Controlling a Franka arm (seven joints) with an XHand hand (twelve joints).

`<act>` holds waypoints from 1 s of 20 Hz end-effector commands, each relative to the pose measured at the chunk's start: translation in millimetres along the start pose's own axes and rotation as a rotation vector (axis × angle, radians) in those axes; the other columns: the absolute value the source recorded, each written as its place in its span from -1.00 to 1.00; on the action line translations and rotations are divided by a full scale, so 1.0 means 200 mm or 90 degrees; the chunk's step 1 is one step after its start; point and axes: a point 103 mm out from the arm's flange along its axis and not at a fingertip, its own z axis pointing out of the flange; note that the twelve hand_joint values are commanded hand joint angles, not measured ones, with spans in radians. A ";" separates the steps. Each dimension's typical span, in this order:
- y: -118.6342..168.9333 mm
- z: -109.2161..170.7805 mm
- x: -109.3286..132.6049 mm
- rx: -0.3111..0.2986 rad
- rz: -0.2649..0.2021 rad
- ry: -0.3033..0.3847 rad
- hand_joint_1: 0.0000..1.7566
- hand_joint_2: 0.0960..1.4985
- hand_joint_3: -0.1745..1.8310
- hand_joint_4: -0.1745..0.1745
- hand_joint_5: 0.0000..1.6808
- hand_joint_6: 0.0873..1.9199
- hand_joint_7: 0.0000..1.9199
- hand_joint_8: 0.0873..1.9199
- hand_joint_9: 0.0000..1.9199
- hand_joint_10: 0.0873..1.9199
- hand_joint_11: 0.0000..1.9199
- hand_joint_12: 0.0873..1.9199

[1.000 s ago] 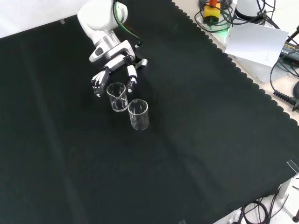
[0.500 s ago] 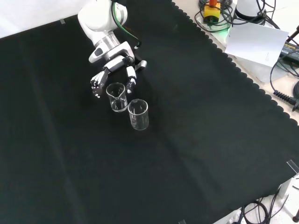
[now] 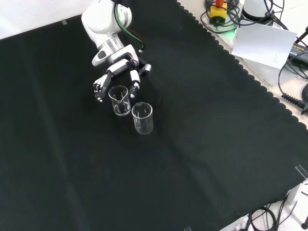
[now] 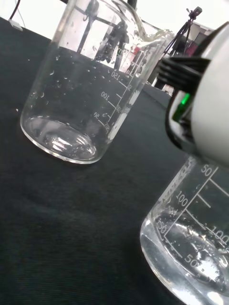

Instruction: Pick up the beaker on the right.

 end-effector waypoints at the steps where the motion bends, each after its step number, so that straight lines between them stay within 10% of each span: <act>1: 0.00 0.01 0.00 -0.004 -0.007 0.007 0.16 -0.43 -0.17 -0.29 -0.37 -1.00 -0.69 -0.37 -0.58 -0.44 -0.99 0.41; 20: 0.01 0.04 0.01 -0.006 -0.011 0.021 0.14 -0.47 -0.14 -0.34 -0.43 -1.00 -0.67 -0.33 -0.60 -0.41 -1.00 0.34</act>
